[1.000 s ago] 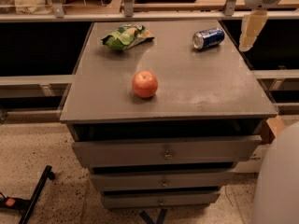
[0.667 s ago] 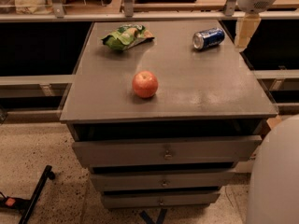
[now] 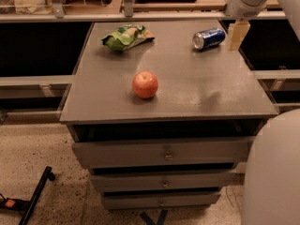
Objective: Move pepsi can near apple
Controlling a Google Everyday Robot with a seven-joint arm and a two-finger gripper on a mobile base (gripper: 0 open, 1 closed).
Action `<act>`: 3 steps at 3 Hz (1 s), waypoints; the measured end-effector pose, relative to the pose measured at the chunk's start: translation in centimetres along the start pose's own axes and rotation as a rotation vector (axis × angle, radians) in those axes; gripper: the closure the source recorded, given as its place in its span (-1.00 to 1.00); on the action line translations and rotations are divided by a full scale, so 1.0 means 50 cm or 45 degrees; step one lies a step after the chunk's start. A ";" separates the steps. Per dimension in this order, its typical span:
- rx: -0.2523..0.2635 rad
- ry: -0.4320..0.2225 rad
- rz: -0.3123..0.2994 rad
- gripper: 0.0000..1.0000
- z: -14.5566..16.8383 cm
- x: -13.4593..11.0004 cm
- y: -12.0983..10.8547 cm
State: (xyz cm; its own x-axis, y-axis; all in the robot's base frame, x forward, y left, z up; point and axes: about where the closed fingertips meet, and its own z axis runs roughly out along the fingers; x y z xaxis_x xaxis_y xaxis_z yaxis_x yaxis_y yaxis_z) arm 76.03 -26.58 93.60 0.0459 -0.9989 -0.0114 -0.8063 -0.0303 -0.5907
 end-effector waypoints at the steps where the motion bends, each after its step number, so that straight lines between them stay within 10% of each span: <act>1: 0.053 0.005 -0.004 -1.00 0.036 0.004 -0.023; 3: 0.112 -0.001 0.006 -0.19 0.088 0.006 -0.046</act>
Offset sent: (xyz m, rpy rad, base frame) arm 0.0541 0.0008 -0.0106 0.0021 -0.1251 -0.0019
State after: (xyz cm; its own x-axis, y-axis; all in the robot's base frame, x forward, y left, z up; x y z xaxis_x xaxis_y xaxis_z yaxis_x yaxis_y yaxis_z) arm 80.52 -26.64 91.41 0.0429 -0.9990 -0.0151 -0.7518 -0.0223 -0.6590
